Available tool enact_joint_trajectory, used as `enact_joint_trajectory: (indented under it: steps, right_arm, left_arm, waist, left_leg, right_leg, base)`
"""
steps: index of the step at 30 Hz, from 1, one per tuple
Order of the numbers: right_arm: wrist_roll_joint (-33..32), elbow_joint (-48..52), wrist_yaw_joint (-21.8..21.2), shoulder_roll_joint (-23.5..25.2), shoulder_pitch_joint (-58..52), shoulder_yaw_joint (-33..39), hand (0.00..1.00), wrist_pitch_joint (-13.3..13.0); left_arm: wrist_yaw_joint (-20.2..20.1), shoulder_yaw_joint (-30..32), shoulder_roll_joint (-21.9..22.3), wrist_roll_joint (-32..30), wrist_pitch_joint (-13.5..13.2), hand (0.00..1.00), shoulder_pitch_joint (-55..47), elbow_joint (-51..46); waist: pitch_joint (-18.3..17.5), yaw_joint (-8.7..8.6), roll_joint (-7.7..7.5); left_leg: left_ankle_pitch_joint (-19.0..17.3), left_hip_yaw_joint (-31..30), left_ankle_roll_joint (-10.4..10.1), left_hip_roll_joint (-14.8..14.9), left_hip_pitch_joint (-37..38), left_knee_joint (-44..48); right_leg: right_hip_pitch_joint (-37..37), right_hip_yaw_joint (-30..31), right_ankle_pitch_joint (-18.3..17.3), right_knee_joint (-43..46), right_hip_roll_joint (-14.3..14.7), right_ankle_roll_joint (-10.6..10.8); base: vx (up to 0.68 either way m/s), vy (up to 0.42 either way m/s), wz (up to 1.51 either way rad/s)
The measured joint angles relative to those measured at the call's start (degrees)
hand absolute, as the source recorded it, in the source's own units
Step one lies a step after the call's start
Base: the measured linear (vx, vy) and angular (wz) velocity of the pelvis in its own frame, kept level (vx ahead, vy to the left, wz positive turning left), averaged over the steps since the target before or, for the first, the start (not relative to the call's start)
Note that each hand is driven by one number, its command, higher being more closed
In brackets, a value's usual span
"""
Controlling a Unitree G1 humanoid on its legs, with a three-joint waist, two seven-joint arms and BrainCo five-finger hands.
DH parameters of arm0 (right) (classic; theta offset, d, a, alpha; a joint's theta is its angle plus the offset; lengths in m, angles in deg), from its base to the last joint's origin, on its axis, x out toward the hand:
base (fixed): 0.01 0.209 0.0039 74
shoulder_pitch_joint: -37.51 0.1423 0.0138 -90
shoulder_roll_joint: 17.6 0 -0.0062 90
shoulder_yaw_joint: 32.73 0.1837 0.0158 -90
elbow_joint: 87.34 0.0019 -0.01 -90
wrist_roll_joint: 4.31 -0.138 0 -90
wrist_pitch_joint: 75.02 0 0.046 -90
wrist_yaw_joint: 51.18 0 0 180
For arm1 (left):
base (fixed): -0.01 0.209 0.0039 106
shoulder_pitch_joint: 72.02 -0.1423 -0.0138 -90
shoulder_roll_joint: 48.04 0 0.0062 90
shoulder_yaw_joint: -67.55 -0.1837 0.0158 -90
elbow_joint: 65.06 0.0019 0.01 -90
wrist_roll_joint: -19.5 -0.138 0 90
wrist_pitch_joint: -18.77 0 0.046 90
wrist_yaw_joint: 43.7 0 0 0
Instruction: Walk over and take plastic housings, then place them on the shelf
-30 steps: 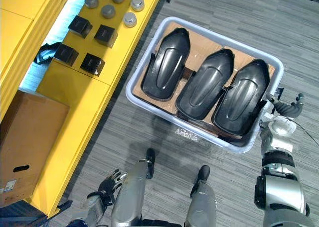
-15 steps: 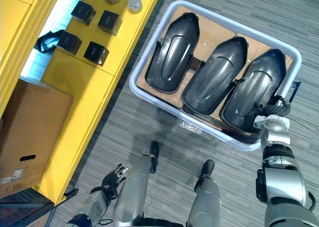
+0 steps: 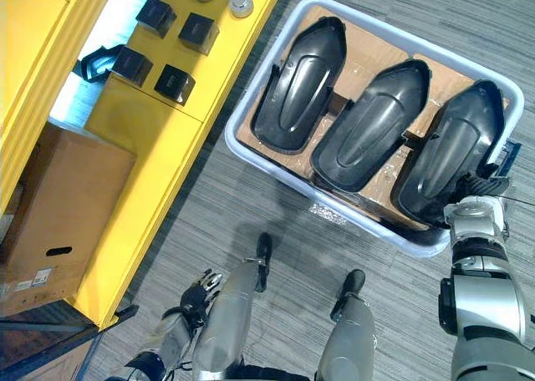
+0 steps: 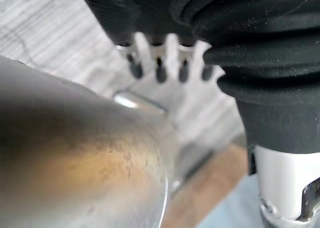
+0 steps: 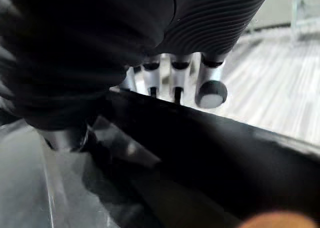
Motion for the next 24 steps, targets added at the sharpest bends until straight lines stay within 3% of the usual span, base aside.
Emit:
enact_joint_trajectory:
  steps: [2, 5, 7, 8, 10, 11, 12, 14, 17, 20, 22, 24]
  right_arm:
    - [0.1, 0.6, 1.5, 0.0, -0.1, 0.0, 1.00, -0.3]
    - [1.1, 5.8, 3.3, 0.0, -0.5, 0.0, 1.00, -0.3]
    - [1.9, 11.8, 5.0, 0.2, -2.8, 0.0, 1.00, -0.3]
    - [3.4, 14.8, 6.1, 0.5, -3.9, 0.0, 1.00, -0.4]
    - [4.2, 18.9, 7.2, 0.8, -5.4, 0.1, 1.00, -0.7]
    - [5.6, 23.7, 8.2, 2.1, -7.4, 0.4, 1.00, -1.0]
    - [5.8, 25.4, 8.6, 2.8, -8.4, 0.7, 1.00, -1.3]
    - [6.9, 31.3, 9.8, 5.9, -13.6, 1.6, 1.00, -2.0]
    - [9.8, 34.5, 10.6, 10.6, -18.2, 1.6, 1.00, -2.1]
    - [12.6, 38.8, 10.6, 11.7, -20.1, 2.7, 1.00, -3.3]
    - [16.6, 43.2, 10.6, 11.7, -21.1, 3.6, 1.00, -5.4]
    - [19.9, 45.6, 10.6, 11.7, -21.0, 3.5, 1.00, -7.4]
  left_arm:
    - [0.6, 0.1, 0.4, 0.3, 0.5, 0.00, 0.0, -0.2]
    - [5.6, 0.8, 0.6, 0.3, 1.2, 0.00, -0.1, -1.8]
    - [12.0, 3.0, 0.7, -1.1, 1.8, 0.00, -0.9, -6.2]
    - [16.9, 5.6, 0.6, -4.9, 1.8, 0.00, -1.0, -10.0]
    - [22.7, 8.0, 0.2, -10.9, 1.7, 0.00, -1.2, -14.9]
    - [28.4, 10.0, -1.6, -16.8, 1.7, 0.00, -1.7, -22.0]
    - [30.2, 10.4, -2.6, -19.1, 1.8, 0.00, -1.7, -24.9]
    - [34.7, 11.6, -6.3, -26.3, 3.4, 0.00, -1.7, -37.3]
    - [34.8, 11.2, -8.6, -31.3, 5.7, 0.00, 0.2, -46.6]
    - [31.7, 9.8, -8.5, -31.2, 6.9, 0.00, 2.4, -50.7]
    - [24.7, 6.1, -8.4, -28.3, 7.8, 0.00, 3.2, -54.4]
    - [19.2, 2.6, -8.3, -24.7, 9.1, 0.00, 5.0, -56.0]
  waist:
    - [-0.1, -0.10, 0.16]
    - [-0.1, -0.84, 0.14]
    - [0.0, -0.88, -0.04]
    - [0.0, -1.03, -0.19]
    - [0.1, -1.59, -0.66]
    - [0.3, -2.52, -1.77]
    - [0.2, -2.74, -2.38]
    - [-0.5, -3.74, -5.32]
    - [-4.6, -4.88, -9.10]
    - [-7.0, -5.42, -10.19]
    - [-10.4, -5.96, -10.16]
    - [-11.0, -6.40, -10.16]
  left_leg:
    - [0.0, 0.1, 0.0, 0.0, 0.1, 0.0]
    - [0.0, 0.3, 0.0, 0.2, 1.0, -0.2]
    - [0.0, 1.0, 0.0, 0.2, 4.5, -1.6]
    - [0.1, 1.4, -0.1, 0.3, 6.5, -2.5]
    - [0.3, 1.6, -0.3, 0.2, 8.2, -3.8]
    - [0.9, 1.6, -0.6, 0.2, 10.3, -5.6]
    - [1.2, 1.7, -0.8, 0.2, 11.2, -6.4]
    - [2.3, 1.7, -1.4, 0.4, 15.5, -9.9]
    - [2.7, 2.1, -1.9, 0.5, 19.0, -13.1]
    - [2.9, 3.4, -2.0, 0.6, 21.5, -14.9]
    - [3.8, 4.6, -1.9, 0.5, 22.6, -17.1]
    - [4.1, 4.9, -1.9, 0.5, 24.8, -18.2]
  right_leg:
    - [0.1, 0.0, 0.0, -0.1, 0.0, 0.0]
    - [0.9, 0.1, 0.1, -0.4, 0.1, 0.0]
    - [4.1, 0.1, 0.1, -1.6, 0.1, 0.1]
    - [5.9, 0.1, 0.1, -2.3, 0.1, 0.1]
    - [7.4, 0.1, 0.1, -3.1, 0.1, 0.1]
    - [9.1, -0.1, 0.1, -4.2, 0.3, 0.1]
    - [9.6, -0.1, 0.2, -4.7, 0.5, 0.1]
    - [14.0, -1.0, 0.9, -7.8, 1.1, 0.0]
    - [17.6, -1.5, 1.5, -11.2, 1.7, -0.1]
    - [19.8, -1.4, 2.9, -14.0, 2.0, 0.1]
    - [20.4, -1.3, 4.7, -16.4, 2.1, -0.1]
    - [22.4, -1.3, 5.4, -17.5, 2.1, 0.1]
  base:
    - [0.00, 0.000, 0.00]
    - [0.00, 0.000, 0.00]
    - [0.04, -0.023, -0.03]
    - [0.04, -0.024, -0.06]
    - [0.02, -0.029, -0.02]
    - [0.03, -0.047, 0.01]
    - [0.05, -0.063, 0.00]
    - [0.09, -0.088, 0.04]
    - [0.12, -0.071, -0.01]
    - [0.09, -0.017, -0.15]
    - [0.07, 0.002, -0.16]
    - [0.04, 0.006, -0.12]
